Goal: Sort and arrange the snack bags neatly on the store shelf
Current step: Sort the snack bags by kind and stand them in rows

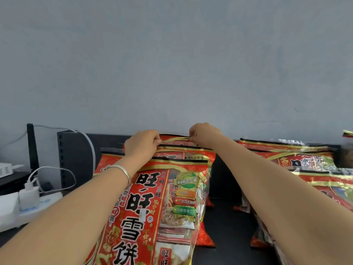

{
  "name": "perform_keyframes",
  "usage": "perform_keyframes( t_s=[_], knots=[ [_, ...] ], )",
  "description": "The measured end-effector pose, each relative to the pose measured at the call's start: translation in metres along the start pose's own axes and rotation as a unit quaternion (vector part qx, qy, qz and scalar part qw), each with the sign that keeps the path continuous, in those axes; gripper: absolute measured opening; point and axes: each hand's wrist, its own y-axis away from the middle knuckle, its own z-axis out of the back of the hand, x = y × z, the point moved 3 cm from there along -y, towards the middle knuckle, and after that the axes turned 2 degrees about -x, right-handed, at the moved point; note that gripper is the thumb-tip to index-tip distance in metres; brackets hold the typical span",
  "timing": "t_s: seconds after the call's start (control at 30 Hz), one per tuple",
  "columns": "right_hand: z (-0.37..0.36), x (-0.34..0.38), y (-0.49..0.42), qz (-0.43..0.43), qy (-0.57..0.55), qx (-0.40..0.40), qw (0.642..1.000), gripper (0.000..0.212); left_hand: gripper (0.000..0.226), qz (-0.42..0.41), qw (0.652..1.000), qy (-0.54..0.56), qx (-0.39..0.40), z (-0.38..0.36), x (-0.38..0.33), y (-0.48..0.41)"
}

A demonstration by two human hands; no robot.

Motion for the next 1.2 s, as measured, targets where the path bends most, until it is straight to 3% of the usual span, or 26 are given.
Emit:
perform_keyframes(
  t_s=[0.1,0.23,0.37,0.43,0.5,0.6,0.67,0.77,0.87,0.93,1.1,1.2],
  knots=[
    [-0.003,0.001,0.001,-0.015,-0.029,0.011,0.999,0.017,0.021,0.001,0.999,0.036,0.011,-0.002,0.002,0.001],
    [0.010,0.027,0.006,0.043,-0.028,-0.093,0.994,0.027,0.025,0.005,0.997,0.066,-0.049,0.014,0.013,0.006],
    [-0.001,0.065,0.016,0.101,0.008,-0.013,0.995,0.031,0.030,0.054,0.994,0.033,-0.093,0.031,0.047,0.021],
    [-0.010,0.074,0.017,0.080,0.023,0.010,0.996,0.030,0.039,0.115,0.991,0.036,-0.063,0.031,0.070,0.033],
    [-0.015,0.076,0.017,0.053,0.025,0.004,0.998,0.024,0.052,0.162,0.979,0.121,-0.029,0.028,0.087,0.047],
    [-0.016,0.077,0.019,0.028,0.048,-0.022,0.998,0.019,0.070,0.228,0.918,0.325,0.017,0.027,0.095,0.072],
    [-0.012,0.077,0.020,0.011,0.067,-0.044,0.997,0.020,0.075,0.289,0.838,0.456,0.075,0.027,0.093,0.089],
    [-0.009,0.077,0.020,-0.001,0.089,-0.059,0.994,0.021,0.055,0.363,0.708,0.580,0.174,0.017,0.092,0.104],
    [-0.009,0.077,0.023,-0.004,0.109,-0.069,0.992,0.022,0.034,0.416,0.642,0.609,0.209,0.002,0.081,0.110],
    [-0.010,0.078,0.024,-0.003,0.115,-0.078,0.990,0.023,0.026,0.423,0.648,0.603,0.191,-0.004,0.072,0.110],
    [-0.012,0.076,0.034,0.023,0.072,-0.065,0.995,0.031,0.029,0.397,0.726,0.554,0.097,-0.010,0.071,0.105],
    [-0.007,0.072,0.042,0.029,0.058,-0.092,0.994,0.037,0.032,0.396,0.730,0.554,0.050,-0.013,0.065,0.107]
  ],
)
